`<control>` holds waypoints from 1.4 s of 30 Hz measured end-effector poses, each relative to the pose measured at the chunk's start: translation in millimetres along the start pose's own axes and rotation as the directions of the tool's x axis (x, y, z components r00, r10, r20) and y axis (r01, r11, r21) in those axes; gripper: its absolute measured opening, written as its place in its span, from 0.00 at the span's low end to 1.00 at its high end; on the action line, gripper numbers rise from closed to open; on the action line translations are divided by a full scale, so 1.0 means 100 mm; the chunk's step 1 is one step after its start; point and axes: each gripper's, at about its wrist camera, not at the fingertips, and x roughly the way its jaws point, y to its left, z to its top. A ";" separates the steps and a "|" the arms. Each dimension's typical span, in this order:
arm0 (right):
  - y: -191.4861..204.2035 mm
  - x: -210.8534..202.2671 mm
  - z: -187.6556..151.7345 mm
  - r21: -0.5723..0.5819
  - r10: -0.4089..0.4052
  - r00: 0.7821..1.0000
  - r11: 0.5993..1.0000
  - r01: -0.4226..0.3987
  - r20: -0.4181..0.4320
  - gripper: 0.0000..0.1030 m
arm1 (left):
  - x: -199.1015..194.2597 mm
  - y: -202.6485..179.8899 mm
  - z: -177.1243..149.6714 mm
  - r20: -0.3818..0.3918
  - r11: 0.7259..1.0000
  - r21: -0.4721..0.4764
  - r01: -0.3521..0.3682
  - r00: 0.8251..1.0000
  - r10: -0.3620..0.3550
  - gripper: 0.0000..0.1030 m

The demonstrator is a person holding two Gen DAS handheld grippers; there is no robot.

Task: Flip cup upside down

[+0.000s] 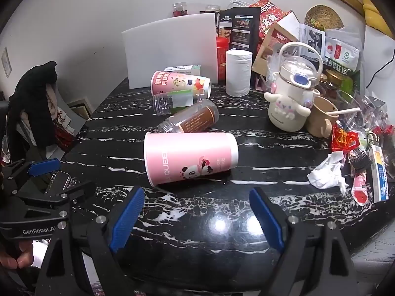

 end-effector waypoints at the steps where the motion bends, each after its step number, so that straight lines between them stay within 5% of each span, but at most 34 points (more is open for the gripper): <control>1: 0.00 0.00 0.00 -0.005 -0.006 1.000 1.000 0.006 -0.001 0.85 | 0.00 -0.01 0.00 -0.001 1.000 -0.003 0.002 1.000 -0.002 0.90; 10: 0.02 -0.02 0.01 -0.007 -0.006 1.000 1.000 0.006 0.004 0.85 | 0.02 0.08 0.00 -0.019 0.998 -0.027 0.049 0.999 -0.049 0.90; 42: 0.09 0.04 0.04 -0.017 -0.005 1.000 1.000 0.005 -0.008 0.85 | -0.03 0.16 0.01 -0.009 0.999 -0.032 0.031 0.999 -0.031 0.90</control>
